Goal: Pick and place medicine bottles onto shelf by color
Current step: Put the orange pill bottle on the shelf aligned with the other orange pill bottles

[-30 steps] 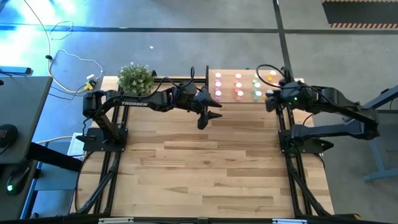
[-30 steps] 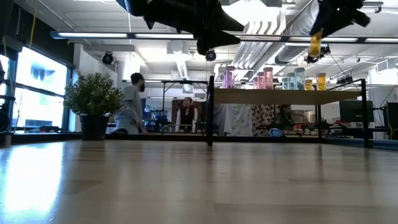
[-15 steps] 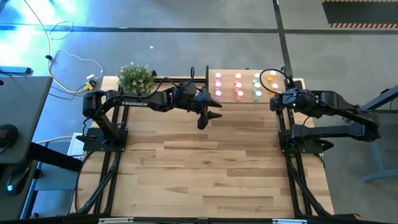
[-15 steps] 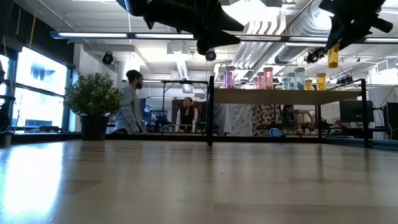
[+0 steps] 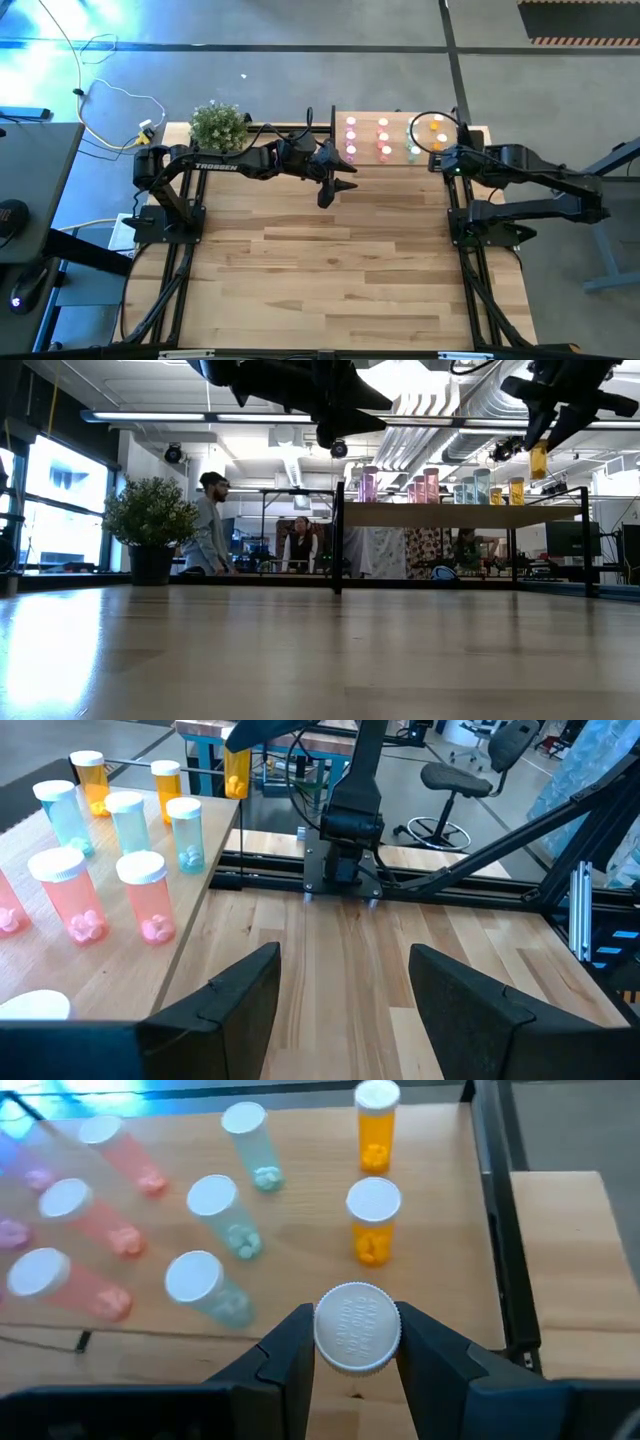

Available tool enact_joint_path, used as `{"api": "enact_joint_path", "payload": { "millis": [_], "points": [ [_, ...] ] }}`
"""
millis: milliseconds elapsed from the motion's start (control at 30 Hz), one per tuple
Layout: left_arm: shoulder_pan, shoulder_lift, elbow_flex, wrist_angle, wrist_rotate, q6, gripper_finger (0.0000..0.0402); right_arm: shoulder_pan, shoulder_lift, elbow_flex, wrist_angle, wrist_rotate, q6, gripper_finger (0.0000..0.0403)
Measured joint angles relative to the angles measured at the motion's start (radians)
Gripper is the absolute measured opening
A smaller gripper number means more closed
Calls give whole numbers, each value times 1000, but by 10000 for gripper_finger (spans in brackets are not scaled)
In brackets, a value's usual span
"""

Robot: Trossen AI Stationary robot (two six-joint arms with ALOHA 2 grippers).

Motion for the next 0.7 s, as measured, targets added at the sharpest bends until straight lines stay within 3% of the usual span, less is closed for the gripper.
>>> {"api": "enact_joint_path", "payload": {
  "millis": [700],
  "points": [
    [0,0,0,0,0,53,213,0,172,0,-18,96,243,115]
  ]
}}
